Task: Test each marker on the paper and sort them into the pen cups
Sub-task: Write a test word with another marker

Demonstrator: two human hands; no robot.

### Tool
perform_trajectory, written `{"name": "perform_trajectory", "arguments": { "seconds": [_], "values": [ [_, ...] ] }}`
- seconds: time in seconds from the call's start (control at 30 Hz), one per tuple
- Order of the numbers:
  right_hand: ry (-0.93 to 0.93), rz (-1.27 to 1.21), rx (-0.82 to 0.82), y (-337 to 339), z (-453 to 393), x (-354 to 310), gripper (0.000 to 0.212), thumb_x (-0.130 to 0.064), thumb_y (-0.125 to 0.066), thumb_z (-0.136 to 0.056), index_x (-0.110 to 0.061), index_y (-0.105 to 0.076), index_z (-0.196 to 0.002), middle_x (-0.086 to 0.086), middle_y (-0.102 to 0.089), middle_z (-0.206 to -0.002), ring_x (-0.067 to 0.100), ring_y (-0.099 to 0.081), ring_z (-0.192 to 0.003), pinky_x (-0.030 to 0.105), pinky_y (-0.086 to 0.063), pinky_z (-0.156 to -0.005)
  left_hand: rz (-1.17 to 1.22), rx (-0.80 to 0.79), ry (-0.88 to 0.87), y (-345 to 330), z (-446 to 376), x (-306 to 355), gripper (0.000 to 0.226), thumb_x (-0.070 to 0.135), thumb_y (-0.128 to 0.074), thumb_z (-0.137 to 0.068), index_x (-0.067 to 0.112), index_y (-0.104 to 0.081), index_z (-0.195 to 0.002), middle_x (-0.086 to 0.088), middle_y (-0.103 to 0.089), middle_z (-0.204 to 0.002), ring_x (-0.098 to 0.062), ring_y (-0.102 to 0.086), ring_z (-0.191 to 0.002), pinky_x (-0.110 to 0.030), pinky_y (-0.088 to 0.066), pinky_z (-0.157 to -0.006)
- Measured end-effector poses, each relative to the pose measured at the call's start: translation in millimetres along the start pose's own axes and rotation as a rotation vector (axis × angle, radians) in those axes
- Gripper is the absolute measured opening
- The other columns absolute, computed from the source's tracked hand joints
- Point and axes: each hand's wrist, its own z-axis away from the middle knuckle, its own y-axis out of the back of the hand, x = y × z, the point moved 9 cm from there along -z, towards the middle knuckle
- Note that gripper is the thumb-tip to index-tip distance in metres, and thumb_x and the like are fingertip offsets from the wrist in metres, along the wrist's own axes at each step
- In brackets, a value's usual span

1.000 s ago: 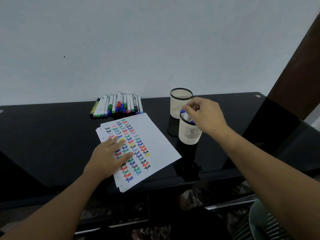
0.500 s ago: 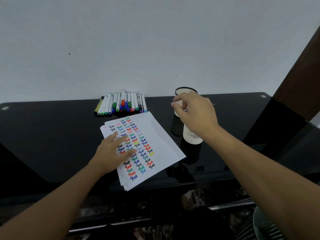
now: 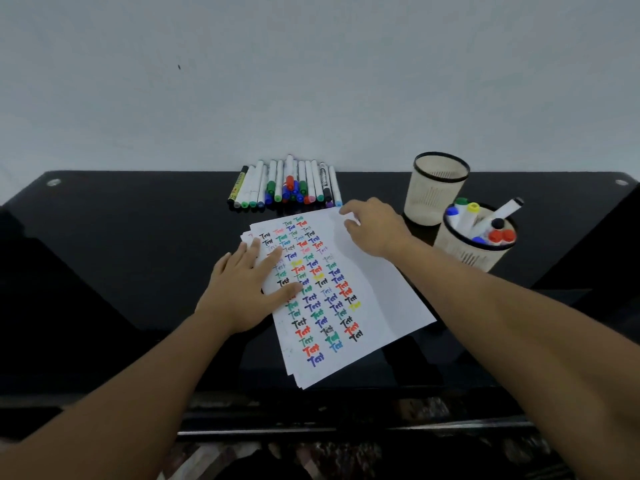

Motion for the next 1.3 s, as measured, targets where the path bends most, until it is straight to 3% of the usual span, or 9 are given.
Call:
{"name": "perform_trajectory", "arguments": {
  "seconds": [0.1,0.3,0.53,0.8,1.03,1.23,1.3],
  "values": [
    [-0.003,0.026,-0.005,-7,-25,2,0.035,-0.035,-0.046,-0.109,-0.037,-0.051,-0.143,0.009,-0.052,-0.134,0.030,-0.056,-0.116,0.038,-0.044,-0.088,0.005,-0.001,0.005,1,-2,-1,0.094,0.096,-0.015,-0.079,0.048,-0.003,-0.159,0.002,0.009,-0.170,-0.018,0.009,-0.156,-0.043,0.006,-0.124],
    [0.003,0.066,-0.025,-18,-55,4,0.033,-0.036,-0.045,-0.109,-0.036,-0.054,-0.141,0.010,-0.052,-0.134,0.032,-0.053,-0.122,0.046,-0.044,-0.102,0.041,0.033,0.005,2,-2,-4,0.098,0.100,-0.012,-0.073,0.050,-0.009,-0.158,0.004,0.002,-0.171,-0.017,0.006,-0.156,-0.043,0.004,-0.125],
    [0.034,0.103,0.088,-20,-55,11,0.028,-0.037,-0.046,-0.107,-0.029,-0.059,-0.130,0.008,-0.053,-0.121,0.028,-0.052,-0.111,0.039,-0.043,-0.090,0.055,0.047,0.012,1,-3,-5,0.097,0.100,-0.013,-0.072,0.053,-0.009,-0.157,0.006,0.001,-0.171,-0.014,0.006,-0.156,-0.042,0.004,-0.125],
    [0.047,0.144,0.068,-21,-67,12,0.033,-0.039,-0.045,-0.106,-0.031,-0.062,-0.134,0.006,-0.057,-0.126,0.028,-0.054,-0.116,0.043,-0.044,-0.097,0.062,0.045,0.020,2,-3,-6,0.098,0.102,-0.013,-0.070,0.055,-0.010,-0.156,0.008,0.001,-0.170,-0.013,0.007,-0.156,-0.041,0.004,-0.125],
    [0.092,0.081,0.397,10,-48,6,0.009,-0.018,-0.055,-0.102,-0.014,-0.056,-0.110,0.011,-0.055,-0.099,0.032,-0.055,-0.085,0.042,-0.045,-0.067,0.071,0.043,0.020,1,-3,-7,0.097,0.102,-0.014,-0.071,0.055,-0.011,-0.156,0.009,0.000,-0.170,-0.013,0.006,-0.156,-0.042,0.003,-0.125],
    [0.261,-0.099,0.599,47,-5,-21,0.018,-0.012,-0.062,-0.096,-0.010,-0.061,-0.115,0.009,-0.063,-0.101,0.026,-0.057,-0.088,0.047,-0.049,-0.079,0.072,0.050,0.015,2,-3,-7,0.095,0.101,-0.018,-0.073,0.055,-0.012,-0.156,0.008,-0.001,-0.170,-0.014,0.004,-0.156,-0.042,0.003,-0.124],
    [0.346,-0.041,0.647,50,12,-34,0.018,-0.015,-0.065,-0.097,-0.007,-0.066,-0.113,0.012,-0.059,-0.102,0.027,-0.055,-0.091,0.046,-0.050,-0.078,0.080,0.058,0.016,4,-3,-6,0.096,0.100,-0.019,-0.073,0.053,-0.014,-0.157,0.007,-0.002,-0.171,-0.015,0.003,-0.156,-0.042,0.003,-0.124]
  ]
}}
